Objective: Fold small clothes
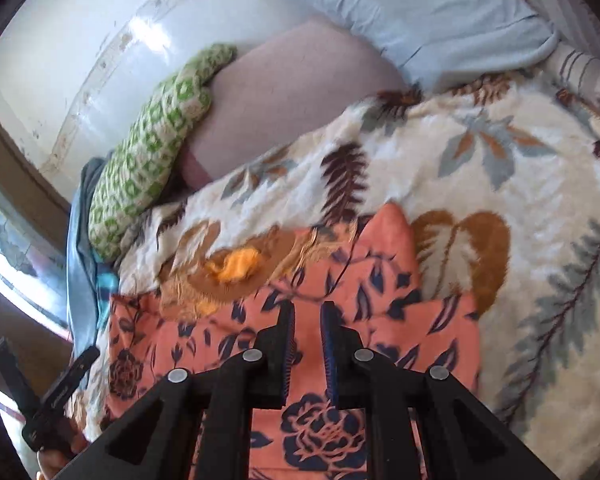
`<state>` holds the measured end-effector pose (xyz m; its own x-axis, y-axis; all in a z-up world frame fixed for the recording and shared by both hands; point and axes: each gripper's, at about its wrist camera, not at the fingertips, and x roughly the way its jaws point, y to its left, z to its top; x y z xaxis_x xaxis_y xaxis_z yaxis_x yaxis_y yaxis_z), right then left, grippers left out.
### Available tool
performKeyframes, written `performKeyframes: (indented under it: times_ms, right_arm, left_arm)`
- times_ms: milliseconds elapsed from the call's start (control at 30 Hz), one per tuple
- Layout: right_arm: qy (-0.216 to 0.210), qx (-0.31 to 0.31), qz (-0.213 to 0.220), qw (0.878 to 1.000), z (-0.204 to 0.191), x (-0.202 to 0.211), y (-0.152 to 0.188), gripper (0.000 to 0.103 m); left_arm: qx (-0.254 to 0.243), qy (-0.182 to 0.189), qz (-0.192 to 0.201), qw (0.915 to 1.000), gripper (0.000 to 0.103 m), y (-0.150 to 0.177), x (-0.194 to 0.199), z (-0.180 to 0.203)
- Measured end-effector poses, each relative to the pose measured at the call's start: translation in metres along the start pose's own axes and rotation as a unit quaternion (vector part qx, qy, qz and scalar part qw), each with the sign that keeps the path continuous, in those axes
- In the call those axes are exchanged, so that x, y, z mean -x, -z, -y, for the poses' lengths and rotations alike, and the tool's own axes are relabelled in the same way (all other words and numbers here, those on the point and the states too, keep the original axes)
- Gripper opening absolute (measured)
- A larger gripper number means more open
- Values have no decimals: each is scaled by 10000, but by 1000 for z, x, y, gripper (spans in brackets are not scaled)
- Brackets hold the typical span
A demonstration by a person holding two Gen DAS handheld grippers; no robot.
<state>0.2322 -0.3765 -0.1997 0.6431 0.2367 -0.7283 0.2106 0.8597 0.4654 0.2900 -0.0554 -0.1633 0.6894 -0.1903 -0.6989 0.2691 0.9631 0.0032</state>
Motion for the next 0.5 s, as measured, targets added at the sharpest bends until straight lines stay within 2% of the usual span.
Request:
performKeyframes:
  times_ms: [67,133,167,233,267,333,367,400,467,500]
  right_arm:
    - [47,195,-319,9993,-10,-17,8,14]
    - [240,326,-695,9968,-11,-35,16,14]
    - [306,318,-823,9956,-7,-43,21,15]
    - [82,124,-825,9965,2,-42,20,15]
    - [22,40,-847,9964,3,-38,18,15]
    - [-59,54,-494,9987,5,-19,11,15]
    - [-37,61,-285,9996,7,-9,7,15]
    - [22,9,-196,9998,11,-2,2,15]
    - [79,-307,-335,9989,27,-2,-3,15]
    - [99,-568,-476,9972,39,-8,-2,15]
  left_arm:
    - [-174,-148,-336,9992,53,4,-23,5]
    - [-66,-440,-738,9963,52,12,-46,-9]
    - [64,-411,-731,9965,47,13,-50,-17]
    - [171,-540,-733,9957,35,11,-48,-26]
    - [159,-613,-741,9952,32,10,-46,-28]
    - [156,-961,-725,9926,32,11,-45,-36]
    - [216,-1191,-747,9898,39,13,-47,-44]
    - [420,-1184,-778,9890,53,13,-49,-53]
    - [857,-907,-860,9885,54,13,-49,-68]
    - [895,-856,-882,9884,54,12,-48,-69]
